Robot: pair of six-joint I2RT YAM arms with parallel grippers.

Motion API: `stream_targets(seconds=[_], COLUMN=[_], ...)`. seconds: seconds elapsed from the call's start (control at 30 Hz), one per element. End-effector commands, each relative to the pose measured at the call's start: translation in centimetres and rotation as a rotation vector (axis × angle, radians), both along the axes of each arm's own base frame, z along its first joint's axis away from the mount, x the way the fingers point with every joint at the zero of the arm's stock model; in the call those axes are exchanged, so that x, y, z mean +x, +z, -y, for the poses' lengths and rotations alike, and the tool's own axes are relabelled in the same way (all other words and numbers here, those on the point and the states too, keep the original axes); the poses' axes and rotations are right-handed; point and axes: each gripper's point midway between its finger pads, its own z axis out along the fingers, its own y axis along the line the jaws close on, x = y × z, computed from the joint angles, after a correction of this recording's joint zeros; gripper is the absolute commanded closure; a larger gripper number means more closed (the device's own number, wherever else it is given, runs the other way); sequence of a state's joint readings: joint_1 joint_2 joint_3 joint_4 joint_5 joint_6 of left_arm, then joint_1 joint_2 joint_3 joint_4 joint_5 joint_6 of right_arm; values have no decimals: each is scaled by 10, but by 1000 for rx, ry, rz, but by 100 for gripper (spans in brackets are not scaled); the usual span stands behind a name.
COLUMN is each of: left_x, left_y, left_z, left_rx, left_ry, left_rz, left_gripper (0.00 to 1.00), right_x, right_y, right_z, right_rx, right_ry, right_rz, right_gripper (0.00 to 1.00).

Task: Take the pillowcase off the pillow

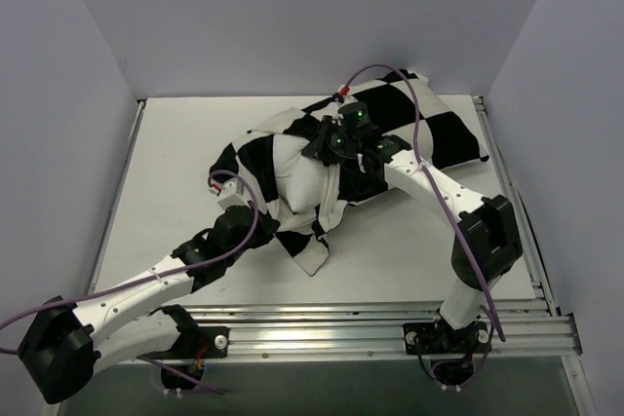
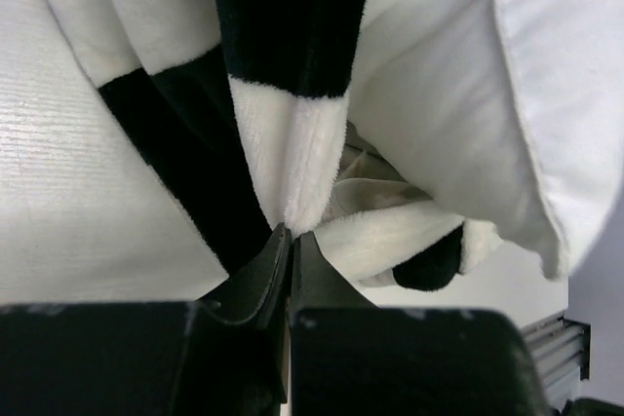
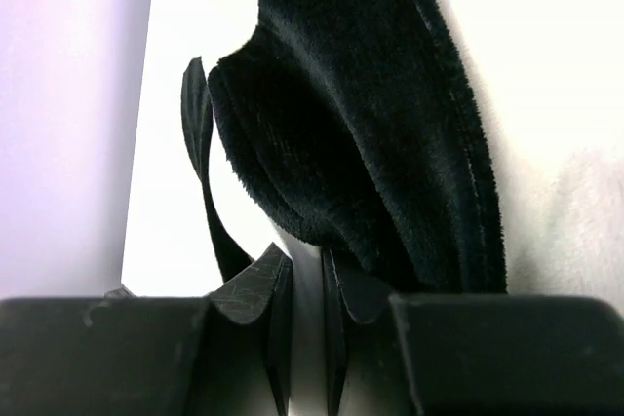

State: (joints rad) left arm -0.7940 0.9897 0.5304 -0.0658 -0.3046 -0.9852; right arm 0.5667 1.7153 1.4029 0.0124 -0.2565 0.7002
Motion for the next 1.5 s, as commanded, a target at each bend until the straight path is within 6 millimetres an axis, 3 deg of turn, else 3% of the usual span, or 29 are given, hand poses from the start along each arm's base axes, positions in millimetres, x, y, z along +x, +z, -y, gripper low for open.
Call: stream_targets(seconds=[0.0,0.17,0.3,0.4,0.47,0.5,0.53,0.6,0.7,0.73,0.77,0.83,0.87,0.9,0.93,1.0,1.03,1.1,1.17,1.2,1.27,1.33,1.37,1.43,1.47], left_x=[-14,0,4,3,3,2,2,1,-2,0,-2,2,1,2,9,16,27,38,58,66,89,107,117,131,139], left_y=[-40,-45,-46,-46,-45,-42,-40,-39,-30,-21,-15,7,14,22,29,45,52,64,61,76,73,89,80,87,79], left_z=[-7,-26,-50,-56,-54,-50,-48,-46,-48,-48,-52,-58,-64,-68,-78,-76,-87,-81,-90,-85,-87,-79,-76,-68,-62], left_rx=[83,81,84,55,50,56,64,111,165,170,183,195,204,224,222,215,205,199,214,212,219,205,208,183,174], left_ry=[12,173,294,313,300,270,251,202,164,162,160,162,163,148,169,97,124,30,25,-22,-39,-79,-88,-119,-136], left_rz=[-108,-83,-76,-59,-57,-52,-48,-46,-48,-33,-26,14,23,41,50,76,81,99,74,106,102,158,135,150,139], left_gripper=[98,98,98,98,98,98,98,97,80,61,50,27,25,23,21,20,20,18,18,18,18,21,22,24,24], right_x=[35,-16,-74,-120,-142,-155,-165,-173,-173,-172,-170,-167,-163,-161,-159,-151,-147,-135,-127,-123,-118,-116,-114,-113,-110], right_y=[125,122,82,37,11,6,-15,-19,-25,-25,-16,-15,-5,-8,-5,5,8,14,16,11,18,19,21,21,29], right_z=[23,22,39,47,52,51,53,52,49,46,41,34,27,21,17,2,-2,-11,-17,-18,-27,-34,-37,-43,-47], right_rx=[163,120,23,-82,-135,-142,-162,-156,-234,-266,-276,-351,-362,-392,-420,-439,-443,-473,-490,-507,-483,-473,-468,-476,-470], right_ry=[-113,22,130,225,262,282,298,298,287,278,279,283,284,300,313,317,319,311,303,297,291,302,304,327,325], right_rz=[299,296,240,166,119,127,96,113,165,191,224,280,318,331,366,414,432,474,497,493,519,528,535,547,565], right_gripper=[100,100,100,100,100,100,100,100,97,94,90,72,67,58,54,42,39,31,27,25,25,24,23,19,19])
